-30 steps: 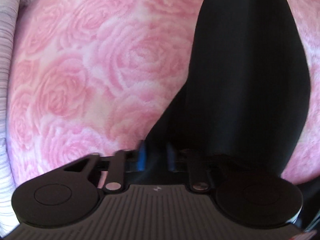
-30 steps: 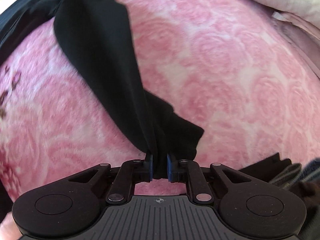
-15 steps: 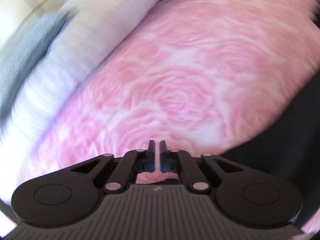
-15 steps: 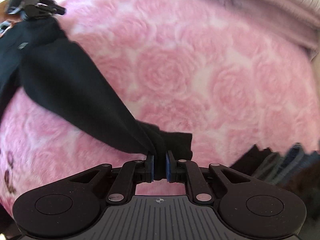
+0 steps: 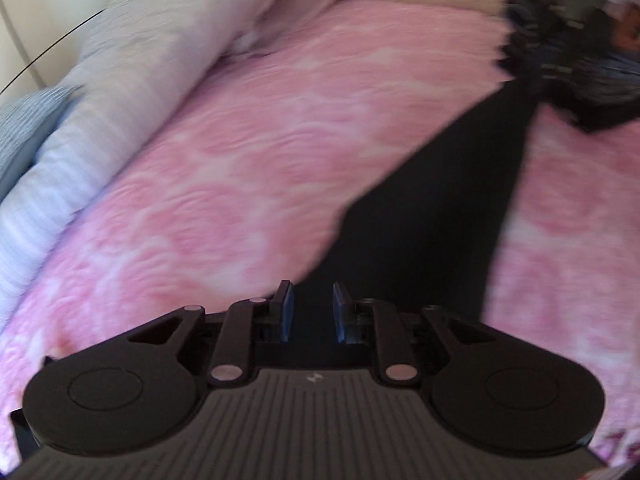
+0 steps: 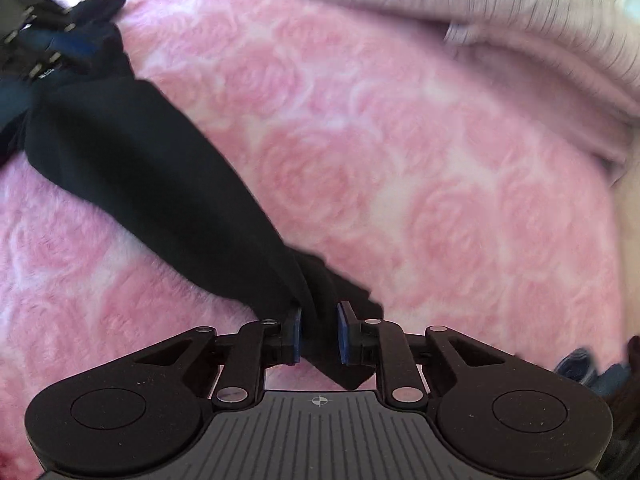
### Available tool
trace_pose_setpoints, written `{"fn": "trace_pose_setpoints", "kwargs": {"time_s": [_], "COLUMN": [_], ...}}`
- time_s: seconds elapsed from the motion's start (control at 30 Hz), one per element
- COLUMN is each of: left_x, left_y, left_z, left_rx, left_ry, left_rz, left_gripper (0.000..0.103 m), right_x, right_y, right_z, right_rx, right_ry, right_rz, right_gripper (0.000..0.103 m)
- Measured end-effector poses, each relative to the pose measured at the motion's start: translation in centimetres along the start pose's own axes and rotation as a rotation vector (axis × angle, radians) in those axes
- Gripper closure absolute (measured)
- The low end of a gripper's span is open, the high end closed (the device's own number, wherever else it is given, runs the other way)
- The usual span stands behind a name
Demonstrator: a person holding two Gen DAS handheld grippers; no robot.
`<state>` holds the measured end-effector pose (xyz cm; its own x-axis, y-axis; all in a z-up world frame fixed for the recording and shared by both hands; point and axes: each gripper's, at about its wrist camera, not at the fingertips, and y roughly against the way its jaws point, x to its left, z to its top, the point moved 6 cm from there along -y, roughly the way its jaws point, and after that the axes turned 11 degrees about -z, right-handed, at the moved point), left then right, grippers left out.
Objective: Fold clothes
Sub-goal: 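Lay the sleeve across the jacket body and open the right gripper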
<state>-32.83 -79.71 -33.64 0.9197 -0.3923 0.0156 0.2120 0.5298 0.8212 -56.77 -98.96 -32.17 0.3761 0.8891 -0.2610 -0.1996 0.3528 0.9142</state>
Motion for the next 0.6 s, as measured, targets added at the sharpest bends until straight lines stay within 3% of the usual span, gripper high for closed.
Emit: {"fn": "trace_pose_setpoints", "kwargs": {"time_s": [0.17,0.27,0.33,0.47,0.5,0.53,0.57,0.6], "left_x": [-2.8,-4.4,-3.6,-2.5,-2.4,-2.4,-2.5,-2.6], "left_y": [1.0,1.6,1.4,1.8,2.2,2.7,3.1,3.5], "left_z": [0.1,0.2,0.1,-0.5,-0.9,-1.3,-1.8,-2.4], "left_rx": [-0.026,-0.041,-0.038,-0.037,-0.034,-0.029,-0.018,-0.007], "left_ry": [0.026,0.044,0.098,0.163,0.172,0.18,0.188,0.193], "left_rz": [-0.05,-0.077,-0.052,0.007,0.026,0.038,0.047,0.057], "left_gripper": [0.084,0.084,0.084,0.084,0.084,0.084,0.084,0.084], "right_x": [-1.2,-3.4,-5.0,-6.4,-6.2,-6.0,-5.7,-5.3], "right_y": [4.4,6.0,4.1,-2.7,-3.5,-3.9,-3.7,-3.3], "right_z": [1.8,3.9,4.8,6.1,6.4,6.5,6.3,5.8], "right_rx": [0.144,0.151,0.158,0.141,0.114,0.083,0.058,0.038], "right_ry": [-0.084,-0.142,-0.198,-0.136,-0.121,-0.141,-0.177,-0.206], "right_rz": [0.212,0.23,0.189,-0.151,-0.2,-0.213,-0.193,-0.17], "right_gripper": [0.092,0.091,0.087,0.083,0.074,0.066,0.052,0.05]}}
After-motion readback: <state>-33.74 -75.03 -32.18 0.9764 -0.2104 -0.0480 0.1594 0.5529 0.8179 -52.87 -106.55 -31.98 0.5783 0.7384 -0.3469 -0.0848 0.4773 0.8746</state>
